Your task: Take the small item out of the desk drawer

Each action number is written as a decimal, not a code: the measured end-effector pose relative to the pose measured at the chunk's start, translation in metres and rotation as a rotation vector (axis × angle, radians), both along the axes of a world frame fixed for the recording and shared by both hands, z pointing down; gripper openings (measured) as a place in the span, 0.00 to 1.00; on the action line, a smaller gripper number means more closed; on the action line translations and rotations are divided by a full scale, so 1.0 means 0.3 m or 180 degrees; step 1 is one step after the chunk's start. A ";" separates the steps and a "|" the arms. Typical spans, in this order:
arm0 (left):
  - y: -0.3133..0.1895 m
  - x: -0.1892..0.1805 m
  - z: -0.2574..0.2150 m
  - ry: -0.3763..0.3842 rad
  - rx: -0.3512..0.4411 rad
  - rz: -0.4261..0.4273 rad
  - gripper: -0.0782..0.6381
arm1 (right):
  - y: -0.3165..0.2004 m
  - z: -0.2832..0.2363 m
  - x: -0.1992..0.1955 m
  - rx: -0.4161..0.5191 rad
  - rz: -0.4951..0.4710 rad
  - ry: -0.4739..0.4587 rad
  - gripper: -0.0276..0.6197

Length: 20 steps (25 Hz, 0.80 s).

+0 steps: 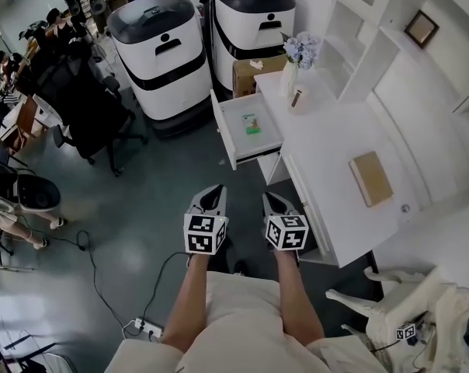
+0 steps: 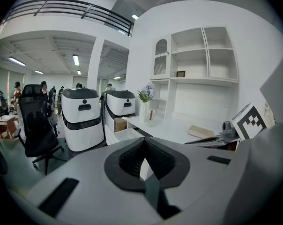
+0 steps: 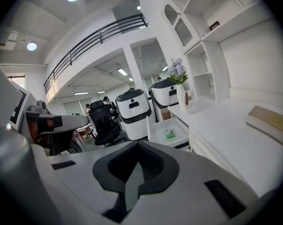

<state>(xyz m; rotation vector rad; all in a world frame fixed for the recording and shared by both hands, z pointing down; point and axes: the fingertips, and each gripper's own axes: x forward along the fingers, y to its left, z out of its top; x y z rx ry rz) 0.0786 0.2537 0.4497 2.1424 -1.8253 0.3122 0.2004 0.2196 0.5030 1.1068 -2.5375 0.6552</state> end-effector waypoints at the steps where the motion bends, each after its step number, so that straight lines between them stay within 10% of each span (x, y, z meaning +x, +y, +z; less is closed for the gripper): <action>1: -0.014 -0.002 0.004 -0.0033 0.0004 0.0021 0.13 | -0.013 0.002 -0.012 0.0006 -0.0027 -0.0003 0.08; 20: -0.559 -0.313 0.018 0.0119 -0.0042 0.0185 0.13 | -0.505 0.013 -0.314 0.0012 -0.0078 0.0275 0.08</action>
